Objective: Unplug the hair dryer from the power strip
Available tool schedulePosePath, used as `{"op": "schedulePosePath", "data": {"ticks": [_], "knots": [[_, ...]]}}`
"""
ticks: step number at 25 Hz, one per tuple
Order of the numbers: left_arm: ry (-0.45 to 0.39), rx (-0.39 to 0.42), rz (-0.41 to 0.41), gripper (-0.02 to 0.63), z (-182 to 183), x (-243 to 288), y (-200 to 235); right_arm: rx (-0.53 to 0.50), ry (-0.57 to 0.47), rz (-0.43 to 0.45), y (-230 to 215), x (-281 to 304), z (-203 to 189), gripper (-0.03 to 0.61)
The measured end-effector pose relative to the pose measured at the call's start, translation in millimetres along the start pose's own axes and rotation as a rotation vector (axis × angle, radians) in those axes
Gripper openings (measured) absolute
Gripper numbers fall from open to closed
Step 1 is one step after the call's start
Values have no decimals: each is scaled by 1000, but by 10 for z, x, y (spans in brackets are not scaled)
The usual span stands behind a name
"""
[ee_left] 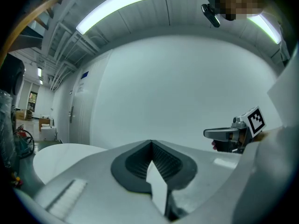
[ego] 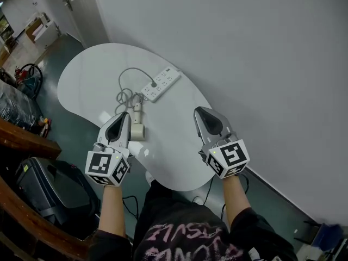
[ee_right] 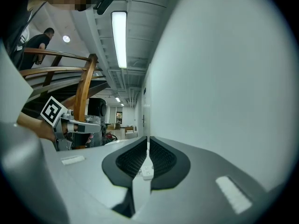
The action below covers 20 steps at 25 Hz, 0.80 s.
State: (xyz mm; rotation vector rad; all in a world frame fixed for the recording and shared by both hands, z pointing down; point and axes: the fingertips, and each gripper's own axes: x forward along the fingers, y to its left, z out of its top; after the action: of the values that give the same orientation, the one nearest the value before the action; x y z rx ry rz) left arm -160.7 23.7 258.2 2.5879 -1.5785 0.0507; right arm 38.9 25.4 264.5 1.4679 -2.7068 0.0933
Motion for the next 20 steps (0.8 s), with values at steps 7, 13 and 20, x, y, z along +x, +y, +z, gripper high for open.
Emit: {"op": "schedulePosePath", "data": {"ticks": [7,13,20], "knots": [[23,-42,-84,2,16,237,499,-7,35,-63,186,538,120,23],[24,-86,-146,2,41,374,788,-25,48,-99,382,889,222,20],[29,-92,-204,2,36,590,851,-51,57,-146,319,966,293,25]]}}
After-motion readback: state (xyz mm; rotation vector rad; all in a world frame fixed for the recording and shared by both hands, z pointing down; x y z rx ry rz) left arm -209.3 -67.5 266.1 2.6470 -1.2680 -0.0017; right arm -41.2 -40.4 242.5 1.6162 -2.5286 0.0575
